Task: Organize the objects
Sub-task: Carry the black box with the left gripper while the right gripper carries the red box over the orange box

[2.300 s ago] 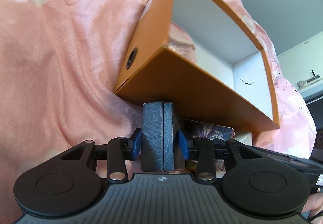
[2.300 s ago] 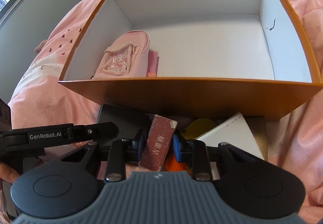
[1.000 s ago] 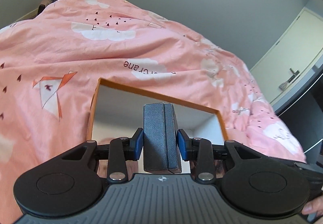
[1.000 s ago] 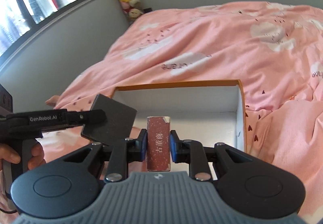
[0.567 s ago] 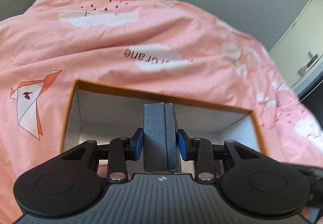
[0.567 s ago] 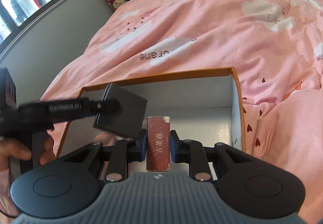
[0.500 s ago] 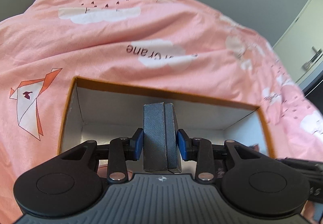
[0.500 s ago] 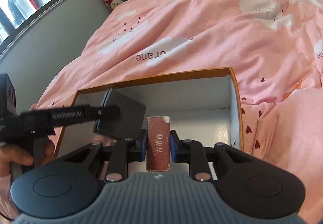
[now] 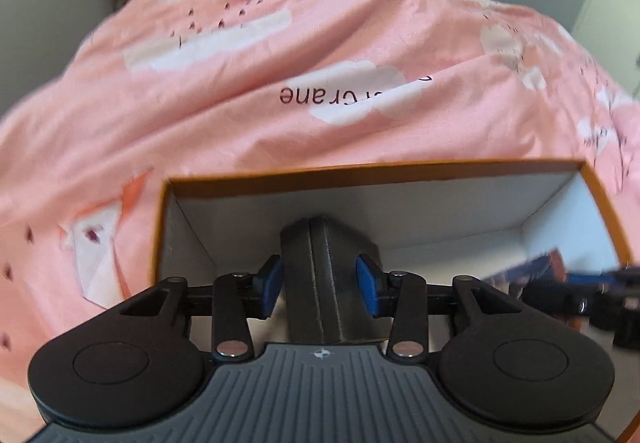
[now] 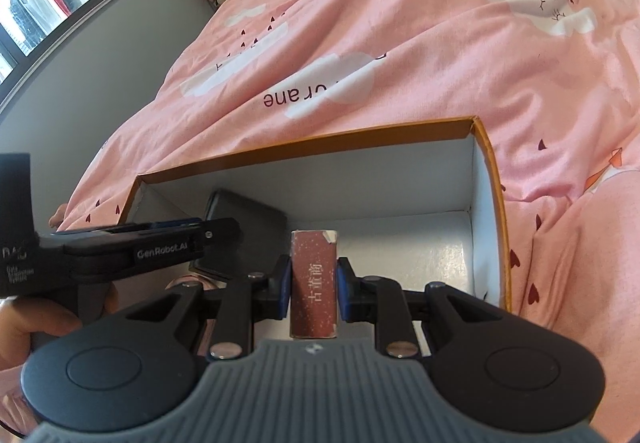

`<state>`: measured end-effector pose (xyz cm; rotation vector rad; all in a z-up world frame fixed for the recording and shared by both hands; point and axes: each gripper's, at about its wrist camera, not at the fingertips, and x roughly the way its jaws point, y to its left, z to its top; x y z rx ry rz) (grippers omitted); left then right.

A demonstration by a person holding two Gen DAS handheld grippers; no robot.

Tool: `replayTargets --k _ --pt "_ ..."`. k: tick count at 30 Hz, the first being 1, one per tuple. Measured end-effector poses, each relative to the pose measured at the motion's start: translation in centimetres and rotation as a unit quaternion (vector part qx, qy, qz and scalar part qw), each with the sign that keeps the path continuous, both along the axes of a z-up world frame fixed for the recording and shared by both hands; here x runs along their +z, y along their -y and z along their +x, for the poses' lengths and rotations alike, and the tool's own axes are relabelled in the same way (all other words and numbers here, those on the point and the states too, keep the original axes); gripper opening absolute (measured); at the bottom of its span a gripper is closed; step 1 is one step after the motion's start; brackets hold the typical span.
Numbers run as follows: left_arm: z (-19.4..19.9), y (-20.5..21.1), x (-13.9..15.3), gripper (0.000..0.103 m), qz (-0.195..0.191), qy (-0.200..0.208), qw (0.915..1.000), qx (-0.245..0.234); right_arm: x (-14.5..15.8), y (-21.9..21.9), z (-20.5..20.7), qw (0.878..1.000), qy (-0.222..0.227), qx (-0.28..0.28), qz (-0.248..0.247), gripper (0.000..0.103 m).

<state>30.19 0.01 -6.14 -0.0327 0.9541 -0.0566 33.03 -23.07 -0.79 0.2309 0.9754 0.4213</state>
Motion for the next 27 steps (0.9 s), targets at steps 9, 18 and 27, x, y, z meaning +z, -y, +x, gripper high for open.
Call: replayTargets --k 9,18,27 --pt "-2.1 -2.1 4.0 0.049 -0.028 0.05 0.9983 -0.002 0.3 -1.9 1.2 1.0 0.017 0.001 -0.007 0.024" --pt "-3.2 -4.5 5.7 0.059 -0.041 0.08 0.9959 0.01 -0.4 -4.8 2.1 1.0 0.017 0.005 -0.013 0.024" --pt "-3.4 -5.0 4.9 0.059 -0.039 0.08 0.9959 0.018 0.8 -4.9 1.8 0.999 0.016 0.009 0.041 0.024"
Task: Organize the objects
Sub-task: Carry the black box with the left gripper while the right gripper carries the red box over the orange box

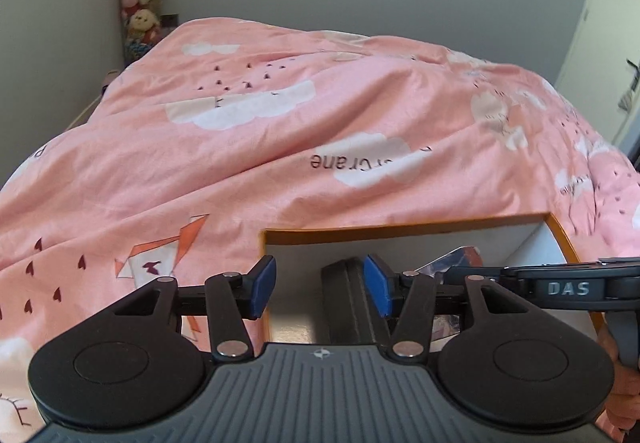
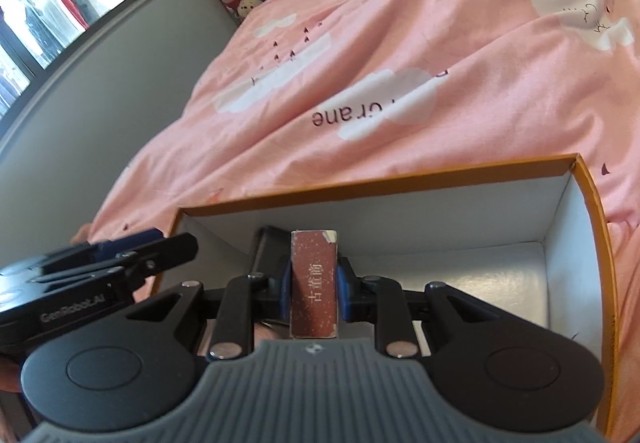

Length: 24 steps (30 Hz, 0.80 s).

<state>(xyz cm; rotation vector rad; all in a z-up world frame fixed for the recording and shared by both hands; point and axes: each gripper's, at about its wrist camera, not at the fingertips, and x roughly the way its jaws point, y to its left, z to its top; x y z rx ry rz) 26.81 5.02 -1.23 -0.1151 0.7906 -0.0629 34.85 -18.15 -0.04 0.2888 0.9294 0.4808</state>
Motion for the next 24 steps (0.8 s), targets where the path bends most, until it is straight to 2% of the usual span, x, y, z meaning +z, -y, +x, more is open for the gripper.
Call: replayTargets --k 7,12,16,21,24 --pt "-0.3 -1.1 0.6 0.059 0.005 0.011 0.9998 0.018 1.3 -1.5 0.4 0.999 0.021 0.014 0.029 0.024" --pt "-0.4 -1.7 0.1 0.059 -0.001 0.005 0.9997 0.024 -0.4 -3.1 1.0 0.999 -0.013 0.024 0.028 0.024" --pt "-0.6 -2.0 -0.5 0.059 -0.002 -0.002 0.9996 0.027 -0.9 -3.7 1.2 0.999 -0.01 0.023 0.03 0.024" --pt "-0.8 -2.6 -1.0 0.059 -0.016 -0.004 0.9993 0.032 -0.4 -2.3 1.4 0.999 -0.014 0.008 0.036 0.024" --pt "-0.9 -2.8 -1.6 0.061 -0.019 -0.009 0.9989 0.043 -0.2 -0.9 1.2 1.0 -0.005 -0.019 0.013 0.024"
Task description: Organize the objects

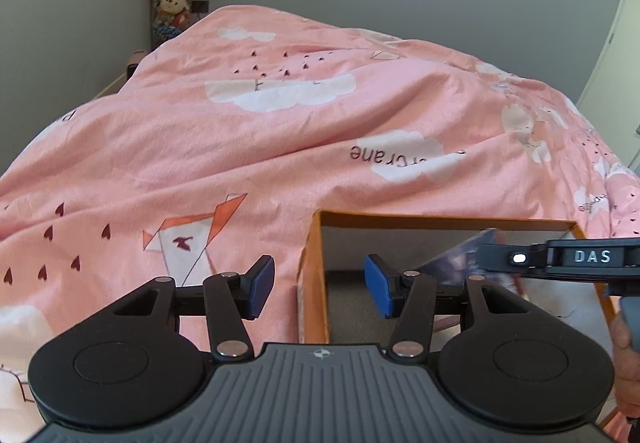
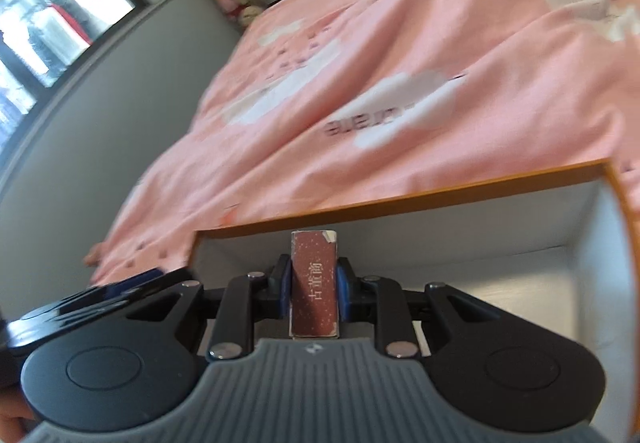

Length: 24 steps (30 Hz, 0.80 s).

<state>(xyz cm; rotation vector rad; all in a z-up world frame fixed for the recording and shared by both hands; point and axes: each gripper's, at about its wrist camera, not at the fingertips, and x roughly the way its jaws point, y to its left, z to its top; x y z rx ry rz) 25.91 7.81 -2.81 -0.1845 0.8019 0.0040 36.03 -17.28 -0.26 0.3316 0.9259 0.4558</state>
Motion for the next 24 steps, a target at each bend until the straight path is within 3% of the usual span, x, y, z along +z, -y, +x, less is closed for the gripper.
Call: replayTargets --k 4,11,16,21,24 --pt "-0.3 -0.2 -0.6 0.068 -0.019 0.004 0.9998 0.007 -1.1 0.4 0.0 0.999 -0.007 -0.014 -0.03 0.024" --pt "-0.7 -1.0 -1.9 0.074 -0.038 -0.011 0.9989 0.026 -3.0 -0.1 0.5 0.998 -0.05 -0.015 0.028 0.025" --pt "-1.1 -1.0 -2.4 0.076 -0.048 -0.014 0.9984 0.027 -3.7 0.3 0.9 0.997 -0.069 -0.027 0.034 0.024" --pt "-1.6 -0.8 -2.7 0.076 -0.043 -0.015 0.9984 0.032 -4.3 1.4 1.0 0.995 -0.088 -0.042 0.018 0.027" --pt "-1.9 -0.9 -2.6 0.076 -0.047 -0.012 0.9982 0.036 -4.3 1.6 1.0 0.995 -0.088 -0.044 -0.036 0.033"
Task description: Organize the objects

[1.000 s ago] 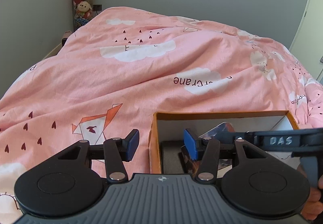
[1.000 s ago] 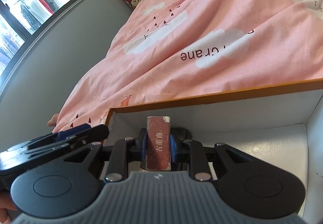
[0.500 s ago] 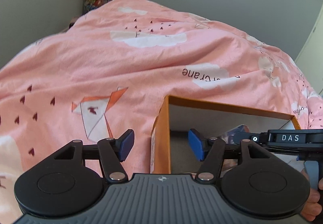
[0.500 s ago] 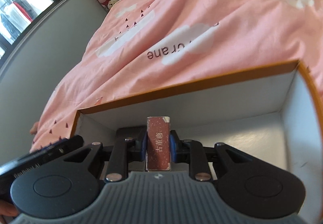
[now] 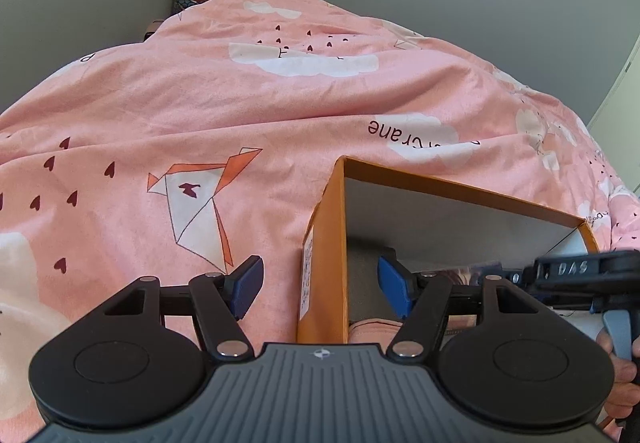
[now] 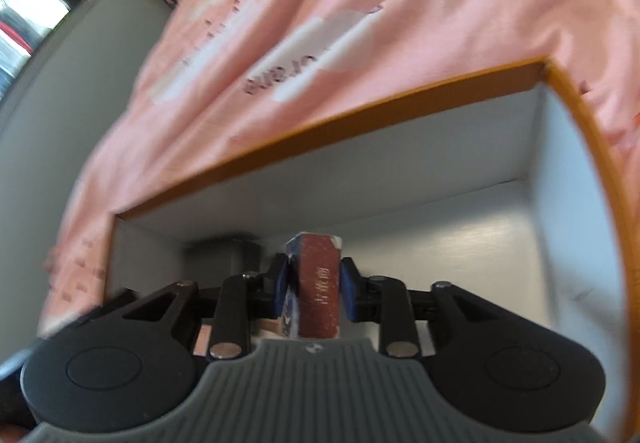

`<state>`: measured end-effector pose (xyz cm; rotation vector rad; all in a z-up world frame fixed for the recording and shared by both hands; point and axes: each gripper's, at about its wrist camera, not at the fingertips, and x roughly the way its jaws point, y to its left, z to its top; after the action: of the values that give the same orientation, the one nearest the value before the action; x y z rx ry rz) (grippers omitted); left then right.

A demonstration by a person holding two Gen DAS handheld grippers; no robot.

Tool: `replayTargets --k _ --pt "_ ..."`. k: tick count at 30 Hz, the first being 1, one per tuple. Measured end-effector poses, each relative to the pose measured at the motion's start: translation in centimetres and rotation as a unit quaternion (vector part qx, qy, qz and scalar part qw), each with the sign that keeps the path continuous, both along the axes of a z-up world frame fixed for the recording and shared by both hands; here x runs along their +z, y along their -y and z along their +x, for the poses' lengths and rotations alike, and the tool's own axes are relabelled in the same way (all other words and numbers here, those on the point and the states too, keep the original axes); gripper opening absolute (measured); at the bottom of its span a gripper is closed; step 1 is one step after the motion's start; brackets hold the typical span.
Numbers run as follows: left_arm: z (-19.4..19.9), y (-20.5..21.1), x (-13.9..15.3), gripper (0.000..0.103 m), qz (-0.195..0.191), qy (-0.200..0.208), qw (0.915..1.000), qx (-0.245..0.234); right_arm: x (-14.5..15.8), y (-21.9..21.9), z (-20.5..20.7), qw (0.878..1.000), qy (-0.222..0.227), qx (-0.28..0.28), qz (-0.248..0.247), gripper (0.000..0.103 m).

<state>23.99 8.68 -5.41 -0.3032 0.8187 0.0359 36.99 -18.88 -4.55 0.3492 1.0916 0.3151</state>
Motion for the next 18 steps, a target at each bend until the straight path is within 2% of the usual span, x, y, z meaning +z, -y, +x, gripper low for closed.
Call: replayTargets --k 3,5,8,11,12,13,15,16,18 --pt "-0.3 0.0 0.2 0.076 -0.005 0.003 1.0 0.0 -0.7 0.2 -0.1 0.999 -0.025 0.012 -0.025 0.036" --pt "-0.5 0.1 0.3 0.076 -0.004 0.004 1.0 -0.002 -1.2 0.6 -0.5 0.998 -0.046 0.018 -0.032 0.035" --pt "-0.6 0.6 0.3 0.076 0.01 0.003 0.9999 -0.006 -1.5 0.4 -0.8 0.996 -0.063 0.037 -0.056 0.036" --pt "-0.9 0.9 0.3 0.076 0.021 0.005 0.9997 -0.008 -1.1 -0.6 -1.3 0.99 -0.047 0.088 -0.098 0.056" --pt "-1.0 1.1 0.3 0.076 0.024 0.005 0.9997 -0.008 -0.8 -1.1 -1.5 0.986 -0.032 0.113 -0.118 0.066" --pt "-1.0 1.1 0.4 0.076 0.026 0.006 0.9996 -0.008 -0.5 -1.9 -1.8 0.98 -0.015 0.143 -0.139 0.069" --pt "-1.2 1.3 0.3 0.076 0.027 0.006 0.9996 -0.006 -0.2 -3.2 -2.4 0.964 0.014 0.199 -0.176 0.072" --pt "-1.3 1.4 0.3 0.076 0.027 0.005 0.9996 -0.003 -0.2 -3.7 -2.8 0.955 0.022 0.226 -0.193 0.075" --pt "-1.4 1.5 0.2 0.076 0.033 0.004 0.9994 0.004 -0.5 -4.5 -3.2 0.94 0.024 0.258 -0.224 0.075"
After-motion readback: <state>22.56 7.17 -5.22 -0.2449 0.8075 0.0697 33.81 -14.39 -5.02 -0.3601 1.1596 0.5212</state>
